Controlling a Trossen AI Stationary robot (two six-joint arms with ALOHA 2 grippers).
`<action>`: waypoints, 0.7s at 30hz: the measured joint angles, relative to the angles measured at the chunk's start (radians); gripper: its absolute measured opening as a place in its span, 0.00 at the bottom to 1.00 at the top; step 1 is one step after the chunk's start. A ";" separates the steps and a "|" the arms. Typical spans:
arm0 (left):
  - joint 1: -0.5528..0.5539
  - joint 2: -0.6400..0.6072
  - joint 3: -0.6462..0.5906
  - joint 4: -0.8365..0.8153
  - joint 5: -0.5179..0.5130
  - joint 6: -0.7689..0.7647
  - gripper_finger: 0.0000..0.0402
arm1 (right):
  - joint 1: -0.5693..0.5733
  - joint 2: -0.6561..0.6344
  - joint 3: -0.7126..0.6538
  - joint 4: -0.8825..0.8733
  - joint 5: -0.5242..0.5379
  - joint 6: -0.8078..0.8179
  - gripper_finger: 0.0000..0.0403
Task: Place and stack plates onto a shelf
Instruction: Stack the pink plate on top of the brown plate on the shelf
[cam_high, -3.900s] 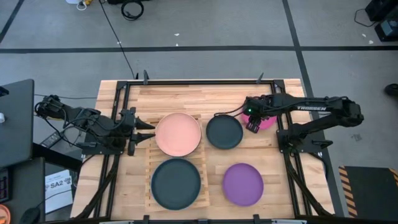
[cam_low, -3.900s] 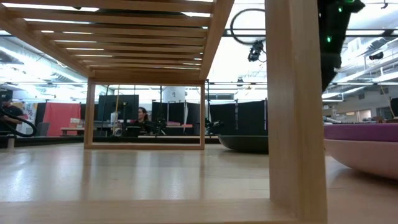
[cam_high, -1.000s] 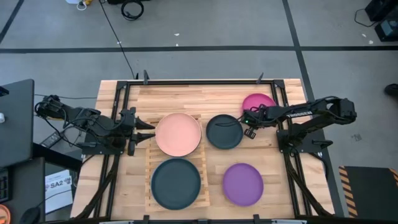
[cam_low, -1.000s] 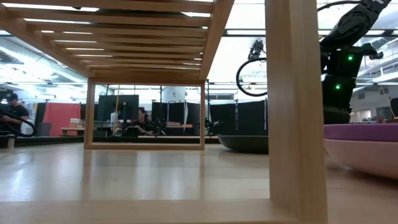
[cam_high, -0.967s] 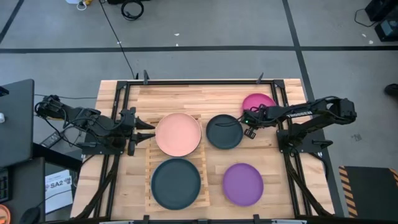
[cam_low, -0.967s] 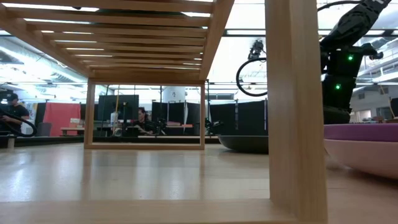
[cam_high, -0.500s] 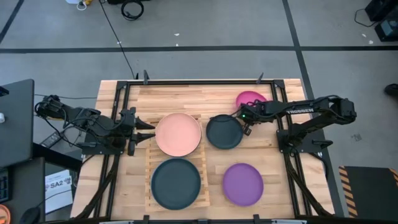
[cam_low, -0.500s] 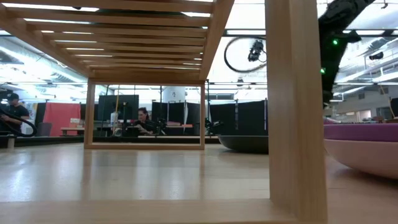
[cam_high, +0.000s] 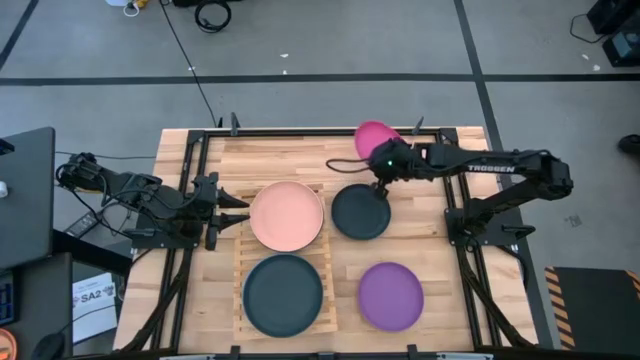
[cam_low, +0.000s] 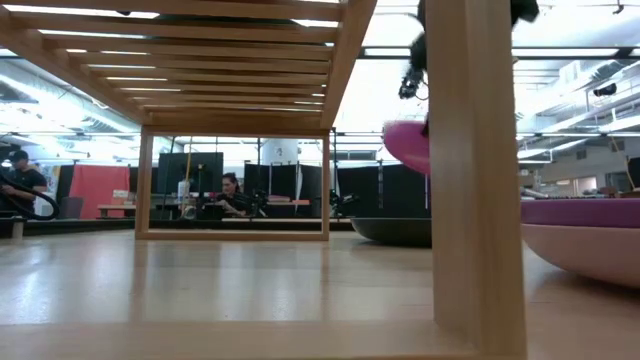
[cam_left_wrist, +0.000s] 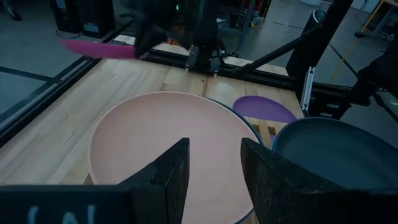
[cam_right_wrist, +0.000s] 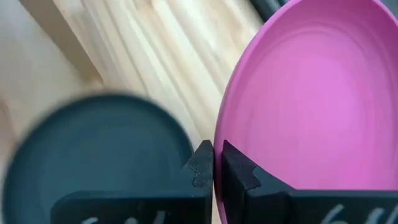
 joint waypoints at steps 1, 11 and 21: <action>0.000 0.000 0.000 0.000 0.000 0.000 0.37 | 0.002 0.000 0.024 0.000 0.001 -0.006 0.04; 0.000 0.000 0.000 0.000 0.000 0.000 0.37 | 0.085 0.005 0.217 0.032 0.008 -0.095 0.04; 0.000 0.000 0.000 0.000 0.000 0.000 0.37 | 0.242 0.006 0.321 0.233 0.008 -0.229 0.04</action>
